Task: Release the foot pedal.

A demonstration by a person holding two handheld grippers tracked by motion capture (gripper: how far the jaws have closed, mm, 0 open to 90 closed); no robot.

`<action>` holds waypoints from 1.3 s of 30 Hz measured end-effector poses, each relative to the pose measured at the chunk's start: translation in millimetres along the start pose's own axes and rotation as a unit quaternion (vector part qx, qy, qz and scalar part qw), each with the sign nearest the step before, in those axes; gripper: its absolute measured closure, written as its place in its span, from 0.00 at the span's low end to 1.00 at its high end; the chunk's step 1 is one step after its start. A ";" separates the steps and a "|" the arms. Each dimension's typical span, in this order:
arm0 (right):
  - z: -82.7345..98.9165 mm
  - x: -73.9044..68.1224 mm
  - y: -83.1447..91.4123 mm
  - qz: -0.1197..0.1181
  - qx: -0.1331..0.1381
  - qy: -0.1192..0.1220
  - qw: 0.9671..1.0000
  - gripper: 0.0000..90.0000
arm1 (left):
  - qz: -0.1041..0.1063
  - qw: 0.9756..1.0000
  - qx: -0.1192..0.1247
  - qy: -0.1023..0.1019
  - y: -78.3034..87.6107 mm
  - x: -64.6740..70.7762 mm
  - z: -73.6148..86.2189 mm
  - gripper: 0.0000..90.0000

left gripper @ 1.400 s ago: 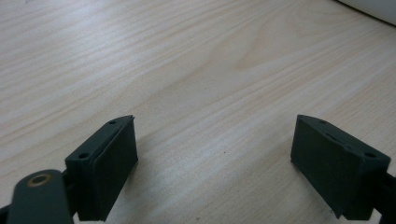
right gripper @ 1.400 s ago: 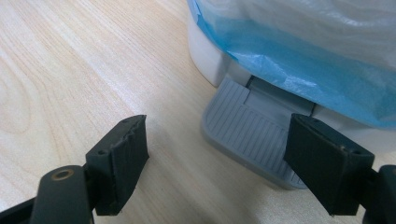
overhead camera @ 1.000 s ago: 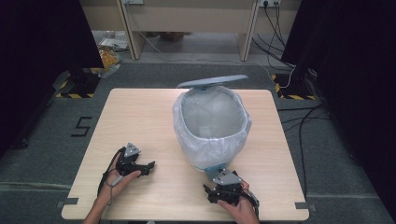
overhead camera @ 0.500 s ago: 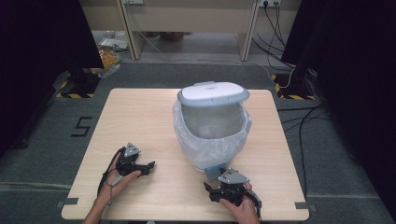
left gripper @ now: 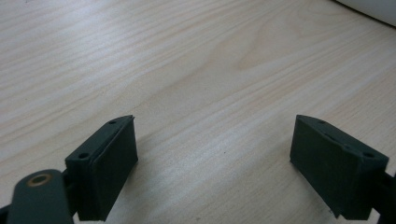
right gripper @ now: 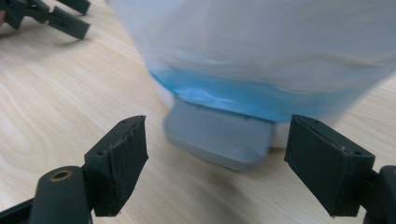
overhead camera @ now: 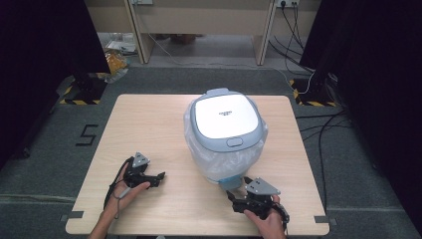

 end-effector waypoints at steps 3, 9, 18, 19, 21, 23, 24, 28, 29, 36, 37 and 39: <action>2.9 8.4 6.4 0.011 0.001 -0.009 1.000 0.23 | 0.000 1.000 0.000 0.000 0.0 0.0 0.0 0.16; 11.0 30.4 21.0 0.043 -0.001 -0.028 0.999 0.23 | 0.000 1.000 0.000 0.000 0.0 0.0 0.0 0.16; 29.1 66.7 38.0 0.094 -0.018 -0.063 0.993 0.23 | 0.000 1.000 0.000 0.000 0.0 0.0 0.0 0.16; 32.2 71.2 39.7 0.099 -0.021 -0.071 0.992 0.23 | 0.000 1.000 0.000 0.000 0.0 0.0 0.0 0.16; 36.3 77.4 41.0 0.103 -0.025 -0.076 0.991 0.23 | 0.000 1.000 0.000 0.000 0.0 0.0 0.0 0.16; 40.4 82.7 43.0 0.110 -0.031 -0.083 0.990 0.23 | 0.000 1.000 0.000 0.000 0.0 0.0 0.0 0.16; 42.3 84.8 43.7 0.111 -0.035 -0.086 0.989 0.23 | 0.000 1.000 0.000 0.000 0.0 0.0 0.0 0.16; 51.7 94.0 43.6 0.129 -0.056 -0.092 0.986 0.23 | 0.000 1.000 0.000 0.000 0.0 0.0 0.0 0.15; 53.5 95.3 43.5 0.129 -0.059 -0.095 0.985 0.23 | 0.000 1.000 0.000 0.000 0.0 0.0 0.0 0.16; 60.6 99.7 43.3 0.134 -0.093 -0.096 0.982 0.22 | 0.000 1.000 0.000 0.000 0.0 0.0 0.0 0.16; 61.5 99.4 43.1 0.133 -0.101 -0.098 0.981 0.21 | 0.000 1.000 0.000 0.000 0.0 0.0 0.0 0.16; 62.2 98.8 42.7 0.122 -0.101 -0.103 0.982 0.18 | 0.000 1.000 0.000 0.000 0.0 0.0 0.0 0.15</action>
Point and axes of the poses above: each handheld gripper's, and its own axes: y roughly backward along the jaws, z roughly out of its underside, x roughly to its right, the point moved 5 cm from there along -y, roughly forward along the jaws, and after that the axes turned 2 degrees about -x, right-handed, at the moved point
